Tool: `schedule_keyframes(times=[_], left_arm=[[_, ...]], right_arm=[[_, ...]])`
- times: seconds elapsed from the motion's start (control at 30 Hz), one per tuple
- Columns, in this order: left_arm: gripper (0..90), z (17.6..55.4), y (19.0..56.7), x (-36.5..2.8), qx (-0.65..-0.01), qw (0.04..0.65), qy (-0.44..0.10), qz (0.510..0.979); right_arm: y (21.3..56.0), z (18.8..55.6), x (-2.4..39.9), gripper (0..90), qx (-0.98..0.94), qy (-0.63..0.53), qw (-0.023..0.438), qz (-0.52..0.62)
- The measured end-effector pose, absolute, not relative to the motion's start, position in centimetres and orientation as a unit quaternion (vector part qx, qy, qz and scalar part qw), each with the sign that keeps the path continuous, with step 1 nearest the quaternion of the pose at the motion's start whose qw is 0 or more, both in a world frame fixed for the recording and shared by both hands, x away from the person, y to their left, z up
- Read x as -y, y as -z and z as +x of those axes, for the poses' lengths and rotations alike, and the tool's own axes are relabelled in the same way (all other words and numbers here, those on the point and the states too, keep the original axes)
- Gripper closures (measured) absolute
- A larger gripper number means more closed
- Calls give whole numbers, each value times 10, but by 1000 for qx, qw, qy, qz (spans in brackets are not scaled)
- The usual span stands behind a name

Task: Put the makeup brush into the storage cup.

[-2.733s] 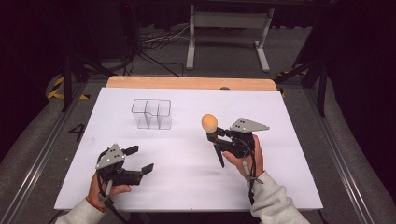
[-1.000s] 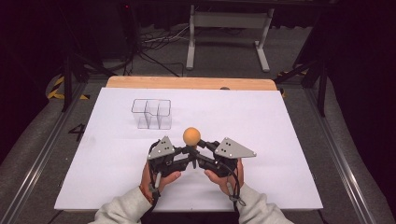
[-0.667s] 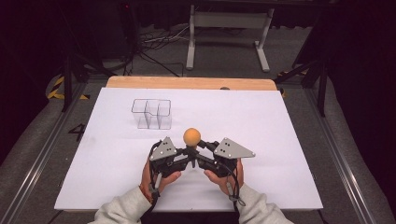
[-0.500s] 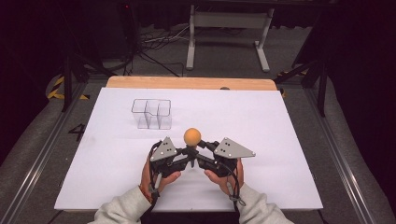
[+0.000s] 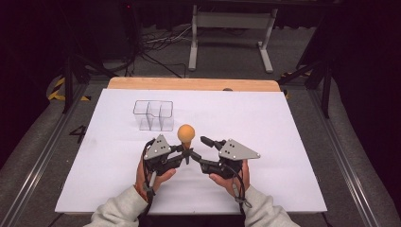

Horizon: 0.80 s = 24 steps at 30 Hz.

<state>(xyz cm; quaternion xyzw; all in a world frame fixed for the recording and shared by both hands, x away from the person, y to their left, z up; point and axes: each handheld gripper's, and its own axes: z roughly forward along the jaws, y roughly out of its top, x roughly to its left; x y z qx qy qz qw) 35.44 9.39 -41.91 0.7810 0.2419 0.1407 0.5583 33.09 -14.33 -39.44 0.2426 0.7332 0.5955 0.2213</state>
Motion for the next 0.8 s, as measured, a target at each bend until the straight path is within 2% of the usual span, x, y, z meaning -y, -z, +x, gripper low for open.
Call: schedule_keyframes(times=[0.8], left_arm=[[737,357,410,-122,-255,560,-171,769]], right_arm=[[396,333,188,238,-756,-522,307,249]])
